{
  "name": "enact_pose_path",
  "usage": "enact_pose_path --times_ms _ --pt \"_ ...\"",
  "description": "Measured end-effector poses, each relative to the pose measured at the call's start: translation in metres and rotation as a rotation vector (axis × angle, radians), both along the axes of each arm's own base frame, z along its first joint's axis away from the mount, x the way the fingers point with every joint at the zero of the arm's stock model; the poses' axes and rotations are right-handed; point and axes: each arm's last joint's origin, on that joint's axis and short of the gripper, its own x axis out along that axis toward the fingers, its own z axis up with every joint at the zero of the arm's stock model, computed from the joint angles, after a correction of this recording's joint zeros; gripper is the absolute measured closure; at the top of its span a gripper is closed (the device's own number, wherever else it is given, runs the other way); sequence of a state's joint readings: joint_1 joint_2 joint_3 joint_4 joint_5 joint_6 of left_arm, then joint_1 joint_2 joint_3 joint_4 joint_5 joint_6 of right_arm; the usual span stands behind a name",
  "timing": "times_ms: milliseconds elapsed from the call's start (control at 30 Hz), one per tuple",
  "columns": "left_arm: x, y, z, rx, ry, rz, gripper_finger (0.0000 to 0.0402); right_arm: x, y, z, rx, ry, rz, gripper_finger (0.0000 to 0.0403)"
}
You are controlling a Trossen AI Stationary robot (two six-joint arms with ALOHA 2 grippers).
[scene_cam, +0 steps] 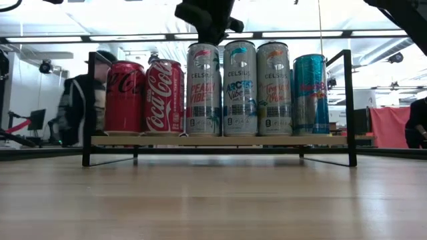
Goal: Place canned beverage on shelf
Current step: Adjust the white and pink soda cans
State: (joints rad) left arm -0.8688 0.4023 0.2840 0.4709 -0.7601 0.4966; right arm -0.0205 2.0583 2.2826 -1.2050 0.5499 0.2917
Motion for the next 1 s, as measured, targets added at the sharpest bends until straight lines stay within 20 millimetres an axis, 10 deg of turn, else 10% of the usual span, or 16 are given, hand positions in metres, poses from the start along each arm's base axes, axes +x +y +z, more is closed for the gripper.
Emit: enact_pose_path --times_ms 333,1000 --pt "0.000 0.000 0.000 0.001 0.000 0.000 0.0041 -0.001 -0.039 -0.009 0.018 0.018 -0.052 0.0390" --pt "0.000 0.000 0.000 0.001 0.000 0.000 0.0041 0.003 -0.019 -0.017 0.079 0.017 -0.009 0.0390"
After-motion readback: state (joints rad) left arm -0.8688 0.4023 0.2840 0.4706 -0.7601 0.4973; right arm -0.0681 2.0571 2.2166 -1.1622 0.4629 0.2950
